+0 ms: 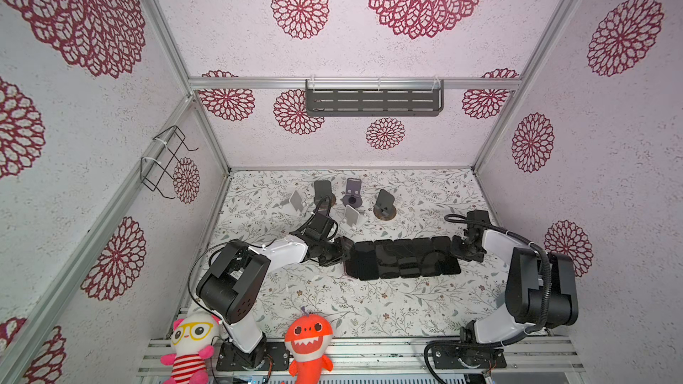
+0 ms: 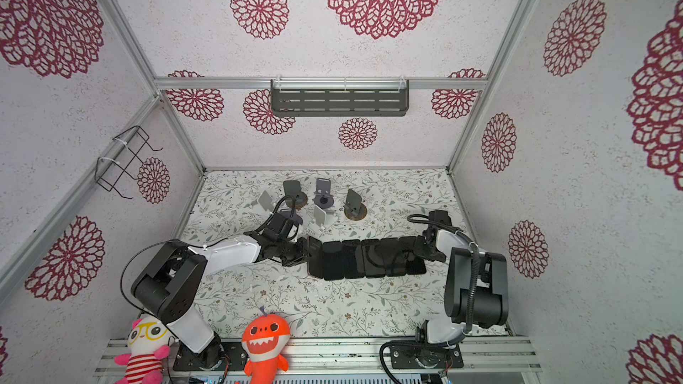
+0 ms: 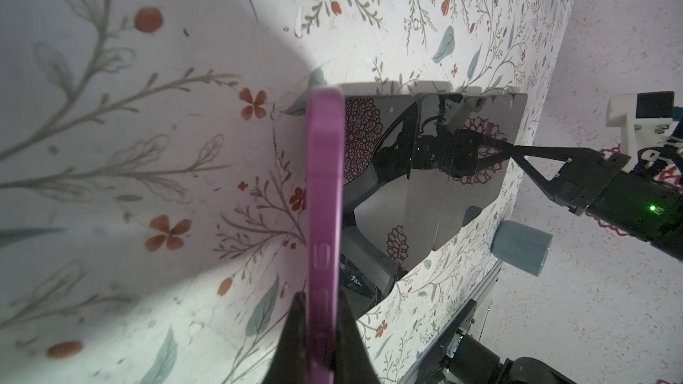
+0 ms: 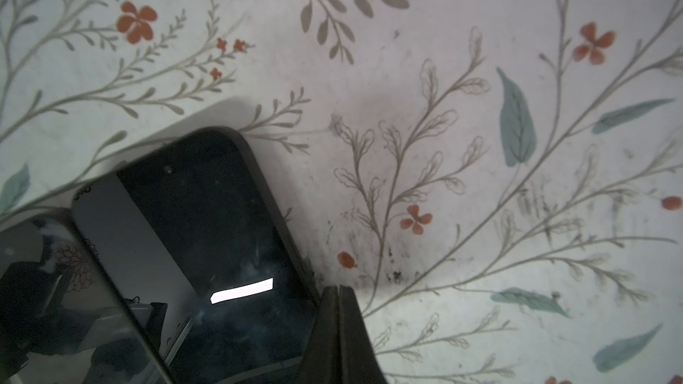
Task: Remove the phone from the phone stand
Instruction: 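Carry the purple-cased phone with the left gripper and lay it flat beside the black phones, then open the left gripper and raise it off the purple-cased phone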
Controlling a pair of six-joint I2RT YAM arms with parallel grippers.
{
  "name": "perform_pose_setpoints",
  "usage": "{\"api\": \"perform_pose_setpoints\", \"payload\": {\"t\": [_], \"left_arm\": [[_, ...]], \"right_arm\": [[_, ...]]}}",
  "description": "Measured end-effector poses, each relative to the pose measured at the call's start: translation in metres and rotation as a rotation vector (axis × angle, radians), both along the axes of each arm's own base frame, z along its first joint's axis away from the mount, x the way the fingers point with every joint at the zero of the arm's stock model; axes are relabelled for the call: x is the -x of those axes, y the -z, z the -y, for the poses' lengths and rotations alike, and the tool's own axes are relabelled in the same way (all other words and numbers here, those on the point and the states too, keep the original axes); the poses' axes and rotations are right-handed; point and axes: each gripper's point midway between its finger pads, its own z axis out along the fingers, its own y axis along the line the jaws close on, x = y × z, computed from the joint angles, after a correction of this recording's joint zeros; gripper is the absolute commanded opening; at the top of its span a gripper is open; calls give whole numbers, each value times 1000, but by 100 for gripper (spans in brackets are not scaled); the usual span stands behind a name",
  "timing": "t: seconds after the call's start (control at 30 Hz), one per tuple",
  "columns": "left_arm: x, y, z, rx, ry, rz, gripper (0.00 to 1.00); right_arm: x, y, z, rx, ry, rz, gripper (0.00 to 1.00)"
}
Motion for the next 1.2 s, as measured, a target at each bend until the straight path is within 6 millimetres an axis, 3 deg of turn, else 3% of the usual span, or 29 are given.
{"api": "perform_pose_setpoints", "payload": {"t": [0.27,0.47,0.6,0.67,0.73,0.77,0.9,1.03,1.2], "left_arm": [[7,16,-8,-71,10,-29,47],[9,17,-12,-108,23,-36,59],[10,17,-13,-117,30,-35,67],[11,15,-14,-122,34,-34,71],[11,14,-16,-134,38,-34,73],[12,14,-17,-140,39,-36,73],[14,10,-25,-169,69,-42,91],[0,-9,-42,-228,77,18,100],[-35,-56,-90,-305,-27,211,100]], "right_arm": [[-1,4,0,-12,0,-4,7],[-1,3,0,-11,1,1,9],[-1,-12,-1,-13,1,44,14],[-5,-27,-2,-12,2,94,24],[-10,-45,-4,-10,-7,160,48],[-13,-53,-5,-7,-16,191,54],[-23,-90,-15,-8,-41,360,99],[-26,-120,-28,-5,-78,525,99],[-36,-126,-45,31,-142,609,99]]}}
